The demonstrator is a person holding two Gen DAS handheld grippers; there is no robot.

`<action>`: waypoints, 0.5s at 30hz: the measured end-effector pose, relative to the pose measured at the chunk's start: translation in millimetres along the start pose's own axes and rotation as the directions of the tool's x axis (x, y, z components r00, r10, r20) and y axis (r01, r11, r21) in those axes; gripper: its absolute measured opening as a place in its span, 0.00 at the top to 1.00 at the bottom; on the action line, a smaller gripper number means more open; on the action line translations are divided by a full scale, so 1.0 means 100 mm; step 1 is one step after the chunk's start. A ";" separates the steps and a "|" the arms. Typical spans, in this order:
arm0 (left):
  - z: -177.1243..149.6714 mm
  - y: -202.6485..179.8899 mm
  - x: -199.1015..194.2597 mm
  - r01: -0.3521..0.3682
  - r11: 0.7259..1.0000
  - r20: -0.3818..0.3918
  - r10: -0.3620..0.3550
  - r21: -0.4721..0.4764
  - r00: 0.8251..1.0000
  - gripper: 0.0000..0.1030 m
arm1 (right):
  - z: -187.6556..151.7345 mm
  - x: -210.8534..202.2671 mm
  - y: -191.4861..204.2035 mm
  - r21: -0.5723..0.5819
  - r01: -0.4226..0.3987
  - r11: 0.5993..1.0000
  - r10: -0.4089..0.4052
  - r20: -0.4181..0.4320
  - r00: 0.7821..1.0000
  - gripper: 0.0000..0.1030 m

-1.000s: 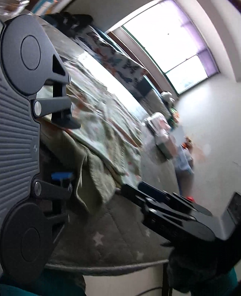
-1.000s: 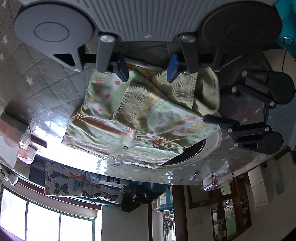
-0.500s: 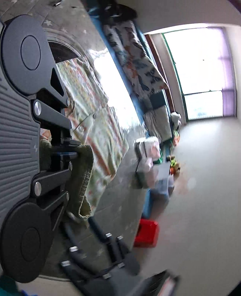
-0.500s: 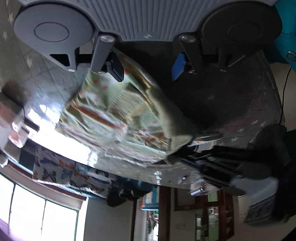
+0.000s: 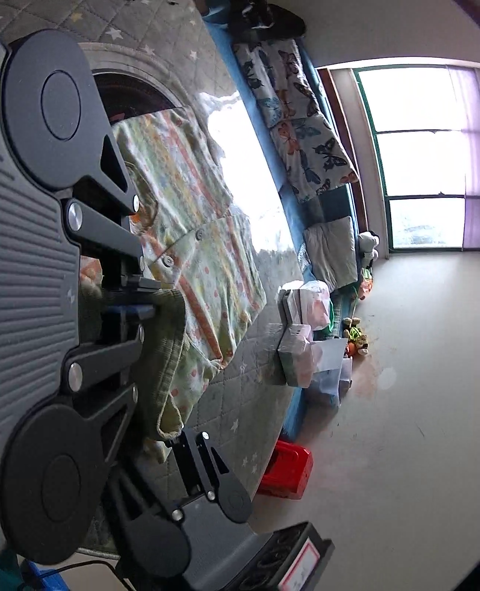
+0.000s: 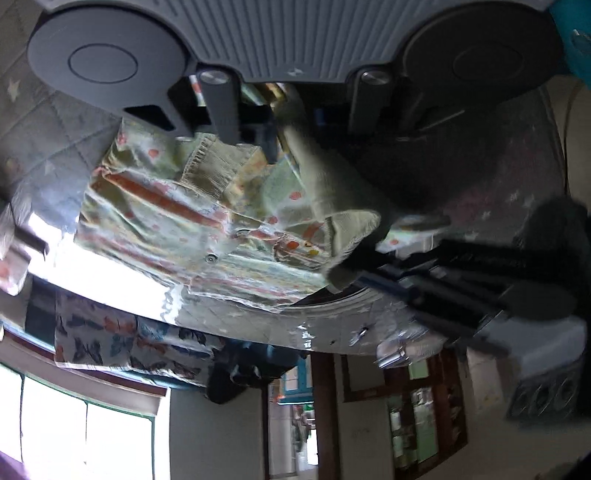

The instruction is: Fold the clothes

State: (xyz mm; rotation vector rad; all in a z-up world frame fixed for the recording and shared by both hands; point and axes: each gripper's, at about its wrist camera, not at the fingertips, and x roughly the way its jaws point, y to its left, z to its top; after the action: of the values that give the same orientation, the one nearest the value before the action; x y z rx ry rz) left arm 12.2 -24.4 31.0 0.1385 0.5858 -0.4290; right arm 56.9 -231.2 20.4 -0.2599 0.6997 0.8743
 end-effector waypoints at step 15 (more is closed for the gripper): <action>-0.56 -0.09 -0.25 -0.174 0.967 -0.050 0.186 0.187 0.981 0.55 | 0.16 -0.07 -0.14 0.090 -0.002 0.996 -0.003 0.051 0.999 0.90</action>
State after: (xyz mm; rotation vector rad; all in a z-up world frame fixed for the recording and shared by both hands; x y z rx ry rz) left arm -38.7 -9.9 -1.3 0.3796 0.5937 -0.3010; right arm 72.0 -236.2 36.1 -0.1567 0.6891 0.8442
